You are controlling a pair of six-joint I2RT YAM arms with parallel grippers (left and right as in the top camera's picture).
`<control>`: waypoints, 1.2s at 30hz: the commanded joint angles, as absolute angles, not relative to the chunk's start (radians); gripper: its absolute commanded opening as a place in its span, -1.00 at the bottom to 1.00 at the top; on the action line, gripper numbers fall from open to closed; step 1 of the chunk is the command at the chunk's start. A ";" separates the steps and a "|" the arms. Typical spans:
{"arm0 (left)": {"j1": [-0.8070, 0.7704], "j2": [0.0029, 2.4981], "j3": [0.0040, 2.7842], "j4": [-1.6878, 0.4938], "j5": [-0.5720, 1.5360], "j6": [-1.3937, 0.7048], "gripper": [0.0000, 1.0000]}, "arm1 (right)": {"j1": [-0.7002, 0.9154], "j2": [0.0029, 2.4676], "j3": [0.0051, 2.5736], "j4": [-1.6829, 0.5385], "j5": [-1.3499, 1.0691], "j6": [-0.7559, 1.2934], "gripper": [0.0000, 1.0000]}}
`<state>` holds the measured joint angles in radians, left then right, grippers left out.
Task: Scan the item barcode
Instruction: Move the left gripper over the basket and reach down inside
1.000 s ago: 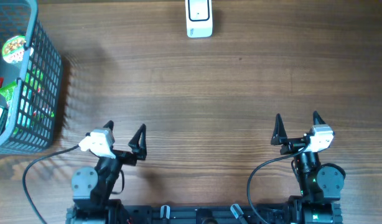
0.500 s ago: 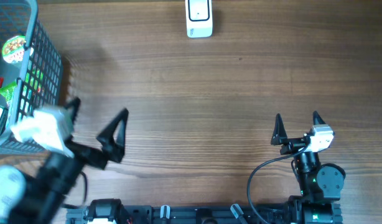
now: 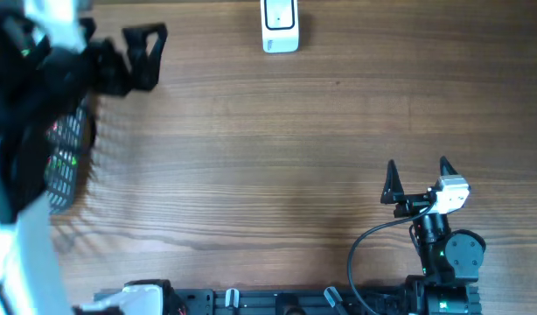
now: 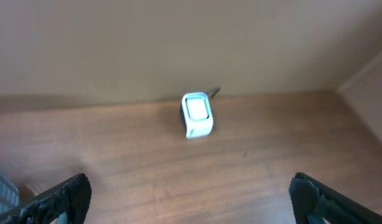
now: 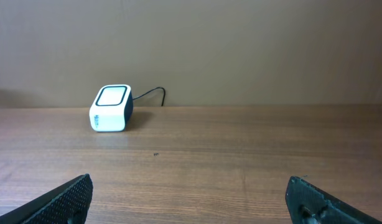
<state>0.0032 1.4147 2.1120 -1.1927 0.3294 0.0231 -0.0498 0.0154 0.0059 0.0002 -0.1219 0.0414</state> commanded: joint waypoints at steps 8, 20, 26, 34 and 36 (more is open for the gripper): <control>0.194 1.579 2.132 -1.094 -0.104 -0.261 1.00 | -0.054 0.007 0.005 0.006 -0.104 0.055 0.99; 0.557 1.709 2.132 -1.052 -0.101 -0.291 1.00 | -0.054 0.007 0.005 0.006 -0.104 0.055 0.99; 0.621 1.864 2.132 -1.077 0.009 -0.208 1.00 | -0.054 0.007 0.005 0.006 -0.104 0.055 0.99; 0.666 2.010 2.132 -1.059 0.153 -0.036 1.00 | -0.054 0.007 0.005 0.006 -0.104 0.055 0.99; 0.666 2.043 2.132 -1.047 0.154 -0.006 1.00 | -0.054 0.007 0.005 0.006 -0.104 0.055 0.99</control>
<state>0.6617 2.0048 2.1201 -1.0660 0.0937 -0.1085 -0.0498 0.0154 0.0059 0.0002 -0.1219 0.0414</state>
